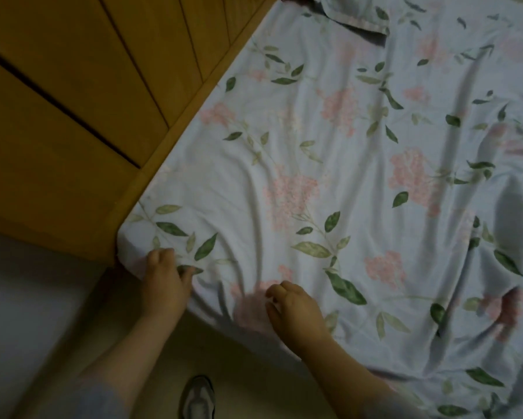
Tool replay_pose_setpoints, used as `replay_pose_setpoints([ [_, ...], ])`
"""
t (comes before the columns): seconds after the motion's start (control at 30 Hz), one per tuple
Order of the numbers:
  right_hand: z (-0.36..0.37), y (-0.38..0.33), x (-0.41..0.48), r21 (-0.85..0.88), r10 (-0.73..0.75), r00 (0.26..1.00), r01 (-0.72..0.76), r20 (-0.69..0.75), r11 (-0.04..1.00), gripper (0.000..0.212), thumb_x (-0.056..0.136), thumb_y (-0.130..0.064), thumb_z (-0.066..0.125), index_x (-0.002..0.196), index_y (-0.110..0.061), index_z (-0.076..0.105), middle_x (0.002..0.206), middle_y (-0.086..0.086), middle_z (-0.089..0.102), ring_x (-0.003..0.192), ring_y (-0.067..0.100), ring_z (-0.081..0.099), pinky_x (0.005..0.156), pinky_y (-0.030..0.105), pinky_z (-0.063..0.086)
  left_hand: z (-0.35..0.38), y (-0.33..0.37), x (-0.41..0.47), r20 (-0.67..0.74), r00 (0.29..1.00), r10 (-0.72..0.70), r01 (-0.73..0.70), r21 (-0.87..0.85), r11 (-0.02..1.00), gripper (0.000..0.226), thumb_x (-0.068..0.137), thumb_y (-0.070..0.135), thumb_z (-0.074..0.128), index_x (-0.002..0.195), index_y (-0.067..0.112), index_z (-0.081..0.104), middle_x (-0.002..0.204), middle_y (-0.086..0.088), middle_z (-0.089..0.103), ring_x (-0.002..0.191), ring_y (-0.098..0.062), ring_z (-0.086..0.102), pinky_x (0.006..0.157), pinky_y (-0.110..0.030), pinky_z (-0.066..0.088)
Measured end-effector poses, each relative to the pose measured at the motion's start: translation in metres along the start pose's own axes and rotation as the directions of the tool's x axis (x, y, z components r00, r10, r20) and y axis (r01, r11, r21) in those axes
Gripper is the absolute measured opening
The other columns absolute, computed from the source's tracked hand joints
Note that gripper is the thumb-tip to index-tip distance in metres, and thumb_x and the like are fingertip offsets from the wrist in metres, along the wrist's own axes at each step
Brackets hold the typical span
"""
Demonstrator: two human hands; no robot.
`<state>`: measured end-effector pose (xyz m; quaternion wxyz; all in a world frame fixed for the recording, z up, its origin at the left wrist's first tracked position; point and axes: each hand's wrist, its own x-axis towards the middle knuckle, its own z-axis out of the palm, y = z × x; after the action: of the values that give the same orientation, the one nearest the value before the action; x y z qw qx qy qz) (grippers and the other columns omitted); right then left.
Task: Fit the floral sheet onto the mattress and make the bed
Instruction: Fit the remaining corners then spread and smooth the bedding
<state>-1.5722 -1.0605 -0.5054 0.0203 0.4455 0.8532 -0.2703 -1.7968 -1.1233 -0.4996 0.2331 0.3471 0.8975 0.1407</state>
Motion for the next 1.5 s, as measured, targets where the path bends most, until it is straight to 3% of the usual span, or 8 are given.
replay_pose_setpoints([
  [0.3,0.037,-0.094,0.059,0.115,-0.069,0.997,0.074,-0.041,0.991,0.023,0.093,-0.021,0.048,0.109,-0.015,0.063,0.1,0.005,0.061,0.089,0.023,0.057,0.074,0.033,0.046,-0.025,-0.064,0.043,-0.036,0.998,-0.043,0.043,0.001,0.999,0.06,0.096,0.03,0.048,0.147,0.008,0.026,0.154,-0.013,0.021,0.13,-0.037,0.038,0.097,-0.045,0.041],
  [0.5,0.048,-0.112,0.072,0.111,-0.053,0.997,0.058,-0.047,0.992,0.018,0.091,-0.021,0.051,0.102,-0.017,0.064,0.092,0.003,0.063,0.083,0.02,0.056,0.071,0.032,0.046,-0.031,-0.075,0.073,0.005,0.976,-0.218,0.218,-0.059,0.974,0.04,0.096,0.035,0.047,0.116,0.001,0.051,0.118,-0.024,0.054,0.104,-0.04,0.054,0.073,-0.04,0.041],
  [0.83,0.053,-0.113,0.068,0.026,0.045,0.994,-0.043,-0.101,0.999,0.017,0.088,-0.017,0.055,0.099,-0.013,0.067,0.095,0.007,0.064,0.087,0.028,0.058,0.071,0.035,0.048,-0.05,-0.095,0.049,-0.279,0.958,-0.074,0.019,-0.196,0.98,0.026,0.092,0.027,0.056,0.075,0.01,0.048,0.065,-0.007,0.049,0.056,-0.02,0.042,0.046,-0.025,0.021],
  [1.1,0.064,-0.1,0.061,-0.013,0.02,0.986,-0.018,0.168,1.0,0.046,0.087,-0.037,0.056,0.13,-0.024,0.049,0.124,0.0,0.047,0.109,0.022,0.05,0.09,0.029,0.045,-0.045,-0.112,0.037,-0.14,0.975,0.172,-0.144,0.185,0.972,0.043,0.08,0.012,0.07,0.119,0.008,0.051,0.114,-0.019,0.06,0.067,-0.036,0.063,0.049,-0.03,0.036],
  [1.2,0.064,-0.102,0.055,-0.004,-0.032,0.962,0.034,0.272,0.999,0.045,0.089,-0.037,0.054,0.132,-0.027,0.047,0.123,0.0,0.05,0.107,0.021,0.053,0.087,0.03,0.045,-0.035,-0.099,0.033,-0.16,0.867,0.473,-0.431,0.237,0.87,0.053,0.077,0.009,0.071,0.127,0.011,0.052,0.132,-0.016,0.053,0.102,-0.034,0.061,0.074,-0.04,0.052],
  [1.27,0.065,-0.103,0.049,-0.005,-0.045,0.953,0.049,0.299,0.999,0.044,0.089,-0.034,0.053,0.132,-0.026,0.048,0.122,0.001,0.053,0.108,0.023,0.054,0.089,0.033,0.047,-0.027,-0.089,0.039,0.026,0.849,0.528,-0.51,0.299,0.806,0.064,0.086,0.018,0.06,0.144,0.014,0.035,0.152,-0.012,0.03,0.138,-0.033,0.03,0.109,-0.045,0.033],
  [1.37,0.062,-0.102,0.042,0.045,0.041,0.977,-0.051,0.207,0.998,0.039,0.09,-0.028,0.049,0.128,-0.022,0.053,0.117,0.004,0.058,0.105,0.024,0.056,0.087,0.033,0.047,-0.019,-0.078,0.052,0.281,0.925,0.256,-0.348,0.354,0.868,0.065,0.097,0.03,0.036,0.151,0.013,0.003,0.159,-0.006,-0.005,0.146,-0.024,-0.006,0.12,-0.039,0.003],
  [1.5,0.055,-0.086,0.033,-0.047,0.239,0.971,-0.238,0.02,0.97,0.042,0.088,-0.025,0.048,0.129,-0.018,0.052,0.124,0.006,0.053,0.11,0.027,0.051,0.093,0.034,0.043,-0.009,-0.058,0.055,0.284,0.959,0.002,-0.115,0.383,0.916,0.065,0.099,0.028,0.035,0.149,0.004,0.001,0.158,-0.01,-0.003,0.146,-0.028,-0.001,0.12,-0.041,0.008],
])
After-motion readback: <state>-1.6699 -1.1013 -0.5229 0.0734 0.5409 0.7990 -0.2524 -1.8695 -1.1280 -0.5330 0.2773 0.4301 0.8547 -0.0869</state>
